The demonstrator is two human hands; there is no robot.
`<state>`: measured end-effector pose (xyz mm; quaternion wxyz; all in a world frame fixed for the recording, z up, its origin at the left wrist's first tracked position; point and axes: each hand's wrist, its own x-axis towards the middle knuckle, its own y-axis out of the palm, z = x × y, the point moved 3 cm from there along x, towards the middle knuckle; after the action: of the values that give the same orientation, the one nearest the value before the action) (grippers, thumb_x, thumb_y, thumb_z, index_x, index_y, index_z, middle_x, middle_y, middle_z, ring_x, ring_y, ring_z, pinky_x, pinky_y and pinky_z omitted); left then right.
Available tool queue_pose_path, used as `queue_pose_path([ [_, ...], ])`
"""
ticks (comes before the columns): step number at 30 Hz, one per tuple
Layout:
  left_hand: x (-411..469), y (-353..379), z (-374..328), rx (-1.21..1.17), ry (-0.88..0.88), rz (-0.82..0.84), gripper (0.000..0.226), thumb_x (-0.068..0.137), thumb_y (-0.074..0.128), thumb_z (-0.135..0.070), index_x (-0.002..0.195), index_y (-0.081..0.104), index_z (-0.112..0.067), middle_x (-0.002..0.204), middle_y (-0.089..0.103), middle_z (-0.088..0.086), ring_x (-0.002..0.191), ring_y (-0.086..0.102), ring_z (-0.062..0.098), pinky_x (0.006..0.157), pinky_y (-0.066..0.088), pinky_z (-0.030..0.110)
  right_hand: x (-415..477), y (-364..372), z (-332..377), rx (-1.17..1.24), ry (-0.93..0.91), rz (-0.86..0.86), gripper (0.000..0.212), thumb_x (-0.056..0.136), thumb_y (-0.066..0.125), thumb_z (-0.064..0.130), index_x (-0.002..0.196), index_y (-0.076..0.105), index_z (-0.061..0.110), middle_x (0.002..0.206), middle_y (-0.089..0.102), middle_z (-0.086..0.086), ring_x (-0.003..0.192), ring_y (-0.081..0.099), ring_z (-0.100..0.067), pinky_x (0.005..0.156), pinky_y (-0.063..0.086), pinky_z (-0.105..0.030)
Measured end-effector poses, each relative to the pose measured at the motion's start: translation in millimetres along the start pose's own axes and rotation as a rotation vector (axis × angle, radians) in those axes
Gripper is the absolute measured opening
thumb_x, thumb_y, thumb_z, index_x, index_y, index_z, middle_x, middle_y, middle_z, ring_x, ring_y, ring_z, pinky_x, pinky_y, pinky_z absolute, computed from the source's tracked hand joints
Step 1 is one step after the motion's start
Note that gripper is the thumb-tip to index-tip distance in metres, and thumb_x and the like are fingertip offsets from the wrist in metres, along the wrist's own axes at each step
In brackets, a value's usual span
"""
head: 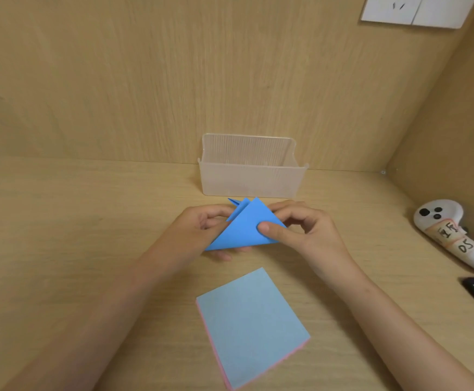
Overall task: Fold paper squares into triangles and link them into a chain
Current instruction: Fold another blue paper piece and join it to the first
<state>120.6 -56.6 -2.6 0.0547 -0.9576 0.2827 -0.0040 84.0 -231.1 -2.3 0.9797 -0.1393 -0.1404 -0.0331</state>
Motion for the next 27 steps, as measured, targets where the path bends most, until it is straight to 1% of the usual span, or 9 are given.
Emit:
queue_pose_path([
  [3, 0.3, 0.6, -0.6, 0.028, 0.001, -0.043, 0.023, 0.096, 0.046, -0.020, 0.097, 0.068, -0.012, 0.081, 0.073, 0.008, 0.072, 0.070, 0.014, 0.058, 0.057, 0.024, -0.6, 1.4, 0.9, 0.022, 0.053, 0.012, 0.010, 0.073, 0.078, 0.012, 0.069, 0.069, 0.010, 0.083, 0.064, -0.021, 0.065, 0.045, -0.019, 0.063, 0.036, -0.026],
  [5, 0.6, 2.7, -1.7, 0.013, -0.011, -0.069, 0.036, 0.089, 0.049, -0.035, 0.096, 0.069, -0.007, 0.090, 0.069, 0.022, 0.073, 0.067, 0.017, 0.056, 0.054, 0.022, -0.7, 1.8, 0.8, 0.017, 0.067, 0.012, 0.011, 0.073, 0.079, 0.012, 0.069, 0.069, 0.012, 0.078, 0.063, -0.016, 0.063, 0.045, -0.018, 0.059, 0.035, -0.025],
  [6, 0.4, 3.8, -2.4, 0.006, -0.012, -0.069, 0.040, 0.086, 0.051, -0.038, 0.096, 0.069, -0.005, 0.091, 0.068, 0.024, 0.074, 0.067, 0.018, 0.056, 0.054, 0.021, -0.6, 1.5, 0.8, 0.017, 0.070, 0.006, 0.011, 0.073, 0.079, 0.012, 0.069, 0.069, 0.013, 0.076, 0.063, -0.012, 0.064, 0.046, -0.017, 0.060, 0.036, -0.026],
  [10, -1.8, 4.1, -6.2, 0.044, 0.038, -0.084, 0.011, 0.089, 0.059, -0.014, 0.092, 0.070, -0.014, 0.073, 0.073, -0.006, 0.063, 0.066, 0.003, 0.056, 0.055, 0.019, 0.4, 0.6, -0.1, 0.060, 0.091, -0.023, 0.015, 0.071, 0.079, 0.008, 0.074, 0.066, 0.014, 0.073, 0.061, 0.000, 0.065, 0.049, -0.011, 0.058, 0.039, -0.021],
  [13, -2.2, 4.6, -4.2, 0.076, 0.057, -0.077, 0.014, 0.090, 0.059, -0.009, 0.093, 0.070, -0.016, 0.073, 0.074, -0.006, 0.065, 0.066, 0.002, 0.060, 0.056, 0.021, 1.0, 1.5, -0.7, 0.157, 0.102, -0.046, 0.024, 0.071, 0.079, 0.004, 0.087, 0.064, 0.012, 0.072, 0.062, 0.002, 0.064, 0.049, -0.011, 0.058, 0.041, -0.016],
  [15, -2.9, 6.1, -4.8, 0.080, 0.065, -0.072, 0.015, 0.090, 0.059, -0.008, 0.093, 0.070, -0.017, 0.076, 0.074, -0.003, 0.067, 0.066, 0.002, 0.060, 0.057, 0.023, 0.7, 0.9, -0.5, 0.214, 0.123, -0.065, 0.027, 0.070, 0.078, 0.014, 0.093, 0.065, 0.011, 0.073, 0.065, 0.000, 0.068, 0.052, -0.014, 0.061, 0.043, -0.015],
  [17, -3.4, 7.4, -5.8, 0.078, 0.072, -0.076, 0.015, 0.090, 0.059, -0.008, 0.091, 0.070, -0.018, 0.079, 0.074, 0.002, 0.067, 0.065, 0.002, 0.058, 0.056, 0.022, 0.3, 0.1, 0.5, 0.210, 0.131, -0.072, 0.022, 0.068, 0.075, 0.023, 0.085, 0.070, 0.011, 0.075, 0.067, -0.004, 0.073, 0.056, -0.015, 0.064, 0.045, -0.015],
  [20, -3.9, 8.8, -6.3, 0.076, 0.063, -0.088, 0.014, 0.089, 0.060, -0.009, 0.090, 0.071, -0.017, 0.079, 0.074, 0.004, 0.062, 0.065, 0.001, 0.056, 0.053, 0.019, -0.3, 0.0, 0.7, 0.150, 0.125, -0.077, 0.005, 0.076, 0.074, 0.015, 0.074, 0.071, 0.010, 0.074, 0.068, -0.005, 0.071, 0.057, -0.013, 0.064, 0.044, -0.017],
  [27, -4.8, 10.6, -8.5, 0.063, 0.065, -0.096, 0.014, 0.089, 0.059, -0.006, 0.088, 0.070, -0.015, 0.070, 0.072, -0.003, 0.054, 0.064, 0.002, 0.053, 0.051, 0.016, -1.6, 0.6, 1.5, 0.138, 0.117, -0.107, 0.006, 0.079, 0.073, 0.011, 0.074, 0.071, 0.007, 0.071, 0.067, -0.004, 0.068, 0.056, -0.011, 0.062, 0.043, -0.015],
])
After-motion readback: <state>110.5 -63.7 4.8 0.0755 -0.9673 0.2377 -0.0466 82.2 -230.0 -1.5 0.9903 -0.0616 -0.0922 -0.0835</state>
